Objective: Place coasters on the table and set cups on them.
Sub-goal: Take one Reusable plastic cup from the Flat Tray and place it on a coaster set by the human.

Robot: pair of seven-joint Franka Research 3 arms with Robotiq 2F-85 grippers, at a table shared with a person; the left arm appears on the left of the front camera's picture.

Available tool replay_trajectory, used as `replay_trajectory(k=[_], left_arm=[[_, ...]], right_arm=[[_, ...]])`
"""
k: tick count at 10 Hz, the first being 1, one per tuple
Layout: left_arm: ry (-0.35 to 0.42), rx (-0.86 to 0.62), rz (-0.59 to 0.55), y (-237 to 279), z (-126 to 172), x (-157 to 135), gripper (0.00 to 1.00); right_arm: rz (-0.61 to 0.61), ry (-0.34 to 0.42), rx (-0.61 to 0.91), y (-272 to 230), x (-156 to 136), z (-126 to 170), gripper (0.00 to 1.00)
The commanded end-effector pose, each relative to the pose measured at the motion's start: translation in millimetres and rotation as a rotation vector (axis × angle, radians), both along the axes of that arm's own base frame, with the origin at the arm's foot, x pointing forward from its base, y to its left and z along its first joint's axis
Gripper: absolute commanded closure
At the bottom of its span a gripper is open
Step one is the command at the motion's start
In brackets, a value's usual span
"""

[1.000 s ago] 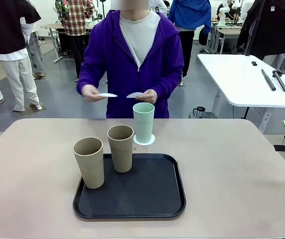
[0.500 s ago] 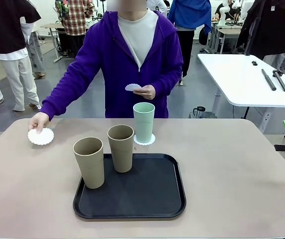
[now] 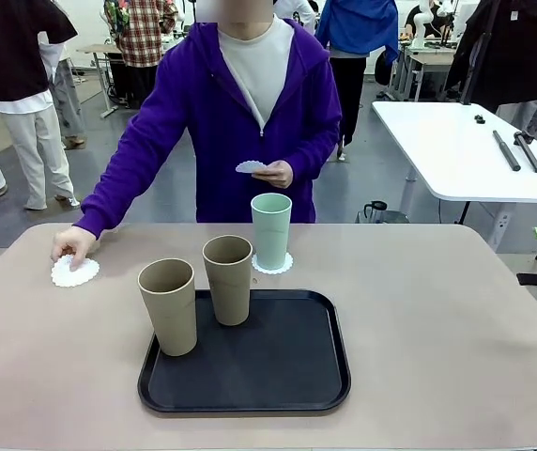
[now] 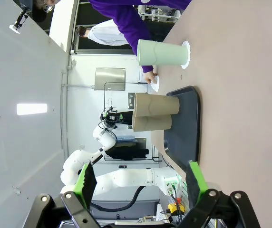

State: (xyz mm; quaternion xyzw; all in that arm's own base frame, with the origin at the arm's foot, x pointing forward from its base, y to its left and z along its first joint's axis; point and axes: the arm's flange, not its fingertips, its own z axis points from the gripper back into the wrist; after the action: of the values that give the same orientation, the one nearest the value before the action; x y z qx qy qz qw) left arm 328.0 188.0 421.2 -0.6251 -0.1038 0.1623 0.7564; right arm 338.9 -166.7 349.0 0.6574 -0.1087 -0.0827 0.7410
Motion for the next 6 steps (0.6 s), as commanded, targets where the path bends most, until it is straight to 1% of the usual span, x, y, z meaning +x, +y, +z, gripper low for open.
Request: replay_trajectory(k=[1, 6], left_arm=[[-0.018, -0.007, 0.000, 0.7, 0.8, -1.4, 0.00], [-0.018, -0.007, 0.000, 0.7, 0.8, -1.4, 0.00]], right_arm=[[0.013, -0.006, -0.003, 0.1, -3.6, 2.0, 0.00], [0.013, -0.006, -0.003, 0.1, -3.6, 2.0, 0.00]])
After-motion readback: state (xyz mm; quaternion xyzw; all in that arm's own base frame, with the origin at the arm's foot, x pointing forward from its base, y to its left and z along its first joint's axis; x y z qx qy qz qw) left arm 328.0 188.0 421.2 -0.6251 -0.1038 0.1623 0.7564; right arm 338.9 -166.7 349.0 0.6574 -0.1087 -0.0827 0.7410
